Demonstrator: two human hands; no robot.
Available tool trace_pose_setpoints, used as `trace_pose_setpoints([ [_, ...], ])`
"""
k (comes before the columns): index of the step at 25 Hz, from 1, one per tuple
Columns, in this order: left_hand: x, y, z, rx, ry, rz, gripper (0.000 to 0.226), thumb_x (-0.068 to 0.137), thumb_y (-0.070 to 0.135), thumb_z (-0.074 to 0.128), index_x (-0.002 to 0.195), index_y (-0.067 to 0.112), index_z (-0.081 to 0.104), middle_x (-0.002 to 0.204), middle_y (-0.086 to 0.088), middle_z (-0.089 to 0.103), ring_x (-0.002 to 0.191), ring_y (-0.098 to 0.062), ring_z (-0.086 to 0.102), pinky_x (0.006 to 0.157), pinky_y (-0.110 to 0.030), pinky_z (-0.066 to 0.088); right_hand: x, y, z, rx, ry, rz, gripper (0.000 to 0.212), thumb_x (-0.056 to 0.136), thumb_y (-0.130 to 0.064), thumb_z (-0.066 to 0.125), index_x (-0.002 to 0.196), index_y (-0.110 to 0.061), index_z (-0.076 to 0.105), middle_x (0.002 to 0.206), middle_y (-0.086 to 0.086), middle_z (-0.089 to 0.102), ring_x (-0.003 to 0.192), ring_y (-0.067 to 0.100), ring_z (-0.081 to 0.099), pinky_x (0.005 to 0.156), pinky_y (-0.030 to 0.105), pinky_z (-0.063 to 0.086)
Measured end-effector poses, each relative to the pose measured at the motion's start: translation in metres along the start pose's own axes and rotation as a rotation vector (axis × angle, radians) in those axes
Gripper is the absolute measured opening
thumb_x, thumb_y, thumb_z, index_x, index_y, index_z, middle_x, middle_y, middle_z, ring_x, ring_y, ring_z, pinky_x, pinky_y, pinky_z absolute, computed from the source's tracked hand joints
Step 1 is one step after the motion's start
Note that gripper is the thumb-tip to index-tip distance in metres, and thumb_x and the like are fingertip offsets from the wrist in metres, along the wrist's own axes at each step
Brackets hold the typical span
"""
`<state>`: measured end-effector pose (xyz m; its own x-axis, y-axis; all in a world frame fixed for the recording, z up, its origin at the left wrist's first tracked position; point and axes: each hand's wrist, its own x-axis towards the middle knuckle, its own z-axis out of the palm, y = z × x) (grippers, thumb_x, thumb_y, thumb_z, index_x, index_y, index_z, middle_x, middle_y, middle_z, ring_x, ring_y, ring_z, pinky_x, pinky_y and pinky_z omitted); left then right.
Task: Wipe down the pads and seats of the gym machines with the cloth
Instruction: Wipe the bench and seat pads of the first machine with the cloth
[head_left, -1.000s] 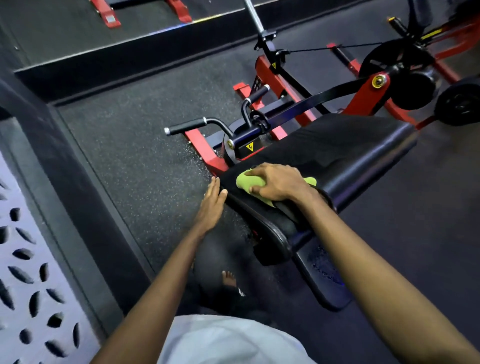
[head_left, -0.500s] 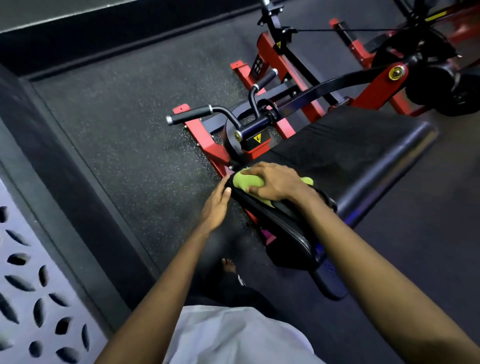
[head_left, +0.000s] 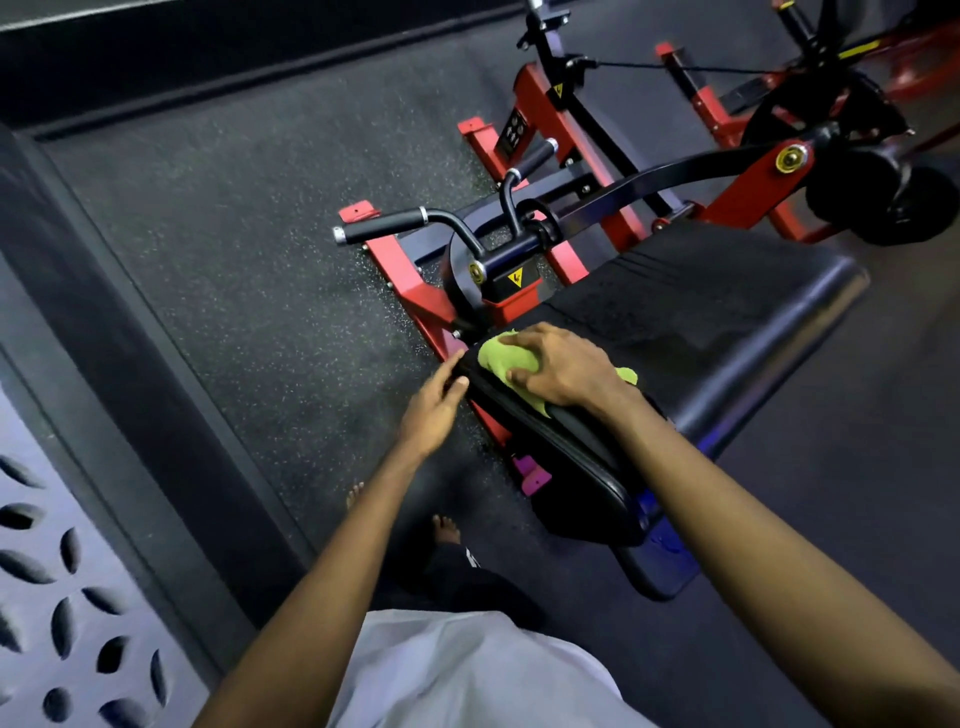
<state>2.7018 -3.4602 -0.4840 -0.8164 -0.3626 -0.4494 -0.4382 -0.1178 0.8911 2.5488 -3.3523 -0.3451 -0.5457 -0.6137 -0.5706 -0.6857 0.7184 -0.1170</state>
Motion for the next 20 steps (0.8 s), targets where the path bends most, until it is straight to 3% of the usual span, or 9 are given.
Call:
trace_pose_setpoints([
  [1,-0.005,-0.002,0.006,0.063,-0.025,0.008,0.051,0.106,0.033,0.043,0.155,0.033,0.03,0.155,0.006,0.038,0.139,-0.007,0.035,0.114,-0.022,0.024,0.004,0.0,-0.003,-0.005,0.008,0.036,0.058,0.09,-0.049,0.061,0.146,-0.044,0.049,0.148,-0.005,0.049,0.134,0.025,0.051,0.107,0.045,0.045],
  [3,-0.013,0.001,0.017,0.14,-0.05,0.014,0.062,0.106,0.044,0.037,0.16,0.028,0.011,0.166,-0.001,0.017,0.15,-0.014,0.019,0.12,-0.034,0.016,0.002,0.004,-0.006,-0.009,0.006,0.081,0.057,0.092,-0.047,0.06,0.147,-0.042,0.048,0.151,-0.004,0.047,0.136,0.026,0.049,0.107,0.046,0.045],
  [6,-0.019,0.002,0.028,0.31,0.009,0.038,0.073,0.104,0.053,0.032,0.161,0.018,0.003,0.168,-0.005,0.001,0.154,-0.02,0.008,0.122,-0.049,0.01,-0.022,0.016,-0.006,-0.047,0.004,0.088,0.057,0.094,-0.049,0.06,0.149,-0.042,0.045,0.155,-0.007,0.044,0.139,0.025,0.046,0.106,0.045,0.045],
  [12,-0.024,-0.003,0.026,0.288,0.024,0.108,0.072,0.103,0.055,0.031,0.161,0.022,0.003,0.168,0.0,-0.001,0.153,-0.019,0.012,0.119,-0.05,0.016,0.021,-0.006,-0.007,-0.059,-0.015,0.061,0.057,0.091,-0.048,0.062,0.147,-0.043,0.049,0.147,-0.001,0.05,0.135,0.027,0.05,0.104,0.041,0.043],
  [15,-0.018,-0.015,0.016,0.164,0.005,0.137,0.06,0.106,0.04,0.038,0.16,0.03,0.013,0.167,0.008,0.011,0.152,-0.012,0.017,0.121,-0.052,0.018,0.01,-0.001,-0.012,-0.051,-0.063,0.051,0.056,0.092,-0.046,0.064,0.147,-0.044,0.049,0.146,0.003,0.051,0.134,0.029,0.051,0.106,0.041,0.042],
  [18,-0.009,-0.024,0.001,-0.01,0.037,0.167,0.065,0.096,0.001,0.051,0.153,0.028,0.037,0.157,0.011,0.034,0.146,-0.009,0.034,0.122,-0.03,0.024,-0.022,0.005,-0.007,-0.108,-0.069,-0.016,0.056,0.094,-0.051,0.063,0.147,-0.048,0.047,0.149,-0.004,0.048,0.134,0.025,0.051,0.108,0.044,0.043],
  [20,-0.005,-0.022,-0.01,-0.047,0.041,0.154,0.068,0.089,-0.011,0.05,0.147,0.026,0.048,0.151,0.011,0.044,0.139,0.0,0.038,0.114,-0.01,0.023,-0.008,-0.006,-0.003,-0.15,-0.07,-0.024,0.056,0.094,-0.056,0.06,0.147,-0.051,0.044,0.15,-0.005,0.045,0.135,0.025,0.05,0.108,0.045,0.044],
])
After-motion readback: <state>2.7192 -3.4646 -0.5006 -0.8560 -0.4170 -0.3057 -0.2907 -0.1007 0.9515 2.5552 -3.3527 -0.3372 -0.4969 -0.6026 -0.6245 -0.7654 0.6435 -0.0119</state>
